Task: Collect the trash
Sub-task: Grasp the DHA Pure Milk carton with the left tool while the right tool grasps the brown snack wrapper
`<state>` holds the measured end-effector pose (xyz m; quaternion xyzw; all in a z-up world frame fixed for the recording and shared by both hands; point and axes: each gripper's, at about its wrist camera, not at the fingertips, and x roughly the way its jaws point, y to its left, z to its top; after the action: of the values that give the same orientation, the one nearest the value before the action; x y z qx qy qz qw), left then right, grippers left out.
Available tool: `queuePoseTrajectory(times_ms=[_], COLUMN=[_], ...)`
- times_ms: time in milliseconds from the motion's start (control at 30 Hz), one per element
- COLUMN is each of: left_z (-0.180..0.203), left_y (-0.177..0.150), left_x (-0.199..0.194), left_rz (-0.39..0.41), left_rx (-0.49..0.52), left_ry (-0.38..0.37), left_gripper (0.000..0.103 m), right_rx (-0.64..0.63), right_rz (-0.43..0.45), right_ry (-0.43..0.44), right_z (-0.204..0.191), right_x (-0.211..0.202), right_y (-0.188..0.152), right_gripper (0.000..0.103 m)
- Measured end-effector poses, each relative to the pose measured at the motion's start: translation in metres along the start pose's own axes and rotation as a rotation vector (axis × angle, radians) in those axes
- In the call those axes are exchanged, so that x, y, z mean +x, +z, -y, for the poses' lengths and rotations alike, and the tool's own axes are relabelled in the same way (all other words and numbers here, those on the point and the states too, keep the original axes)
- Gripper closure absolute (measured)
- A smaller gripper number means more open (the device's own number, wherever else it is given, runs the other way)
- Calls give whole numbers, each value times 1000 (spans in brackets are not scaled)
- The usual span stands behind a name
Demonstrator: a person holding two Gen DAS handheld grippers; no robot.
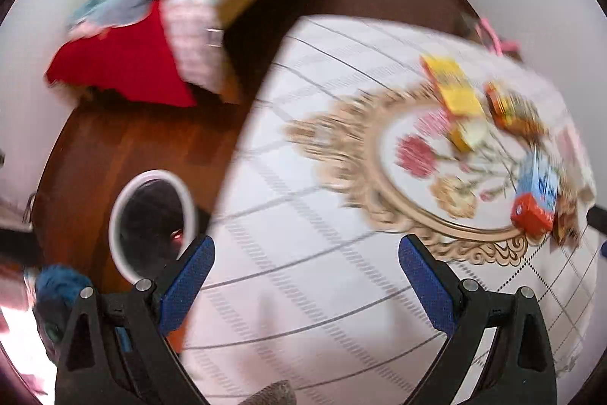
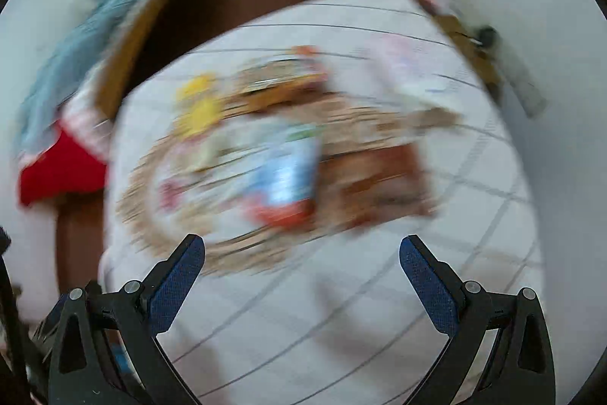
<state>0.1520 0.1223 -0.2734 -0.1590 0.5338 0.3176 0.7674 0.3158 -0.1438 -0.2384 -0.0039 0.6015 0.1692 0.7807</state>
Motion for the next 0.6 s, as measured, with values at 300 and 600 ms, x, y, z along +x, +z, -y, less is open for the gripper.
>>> queuePoseTrajectory(times_ms=[300, 600], left_z=[75, 116], left_y=[13, 31], left_x=[53, 27], left_rz=[-114, -86], left_rx=[138, 171], left_ry=[-11, -166], left_gripper=[4, 5], right_rx=[-54, -115], right_rz=[-71, -60], right_ry=[-76, -80], right_z=[32, 36], right_x=[65, 63], right_y=[32, 30], right_gripper=[10, 49])
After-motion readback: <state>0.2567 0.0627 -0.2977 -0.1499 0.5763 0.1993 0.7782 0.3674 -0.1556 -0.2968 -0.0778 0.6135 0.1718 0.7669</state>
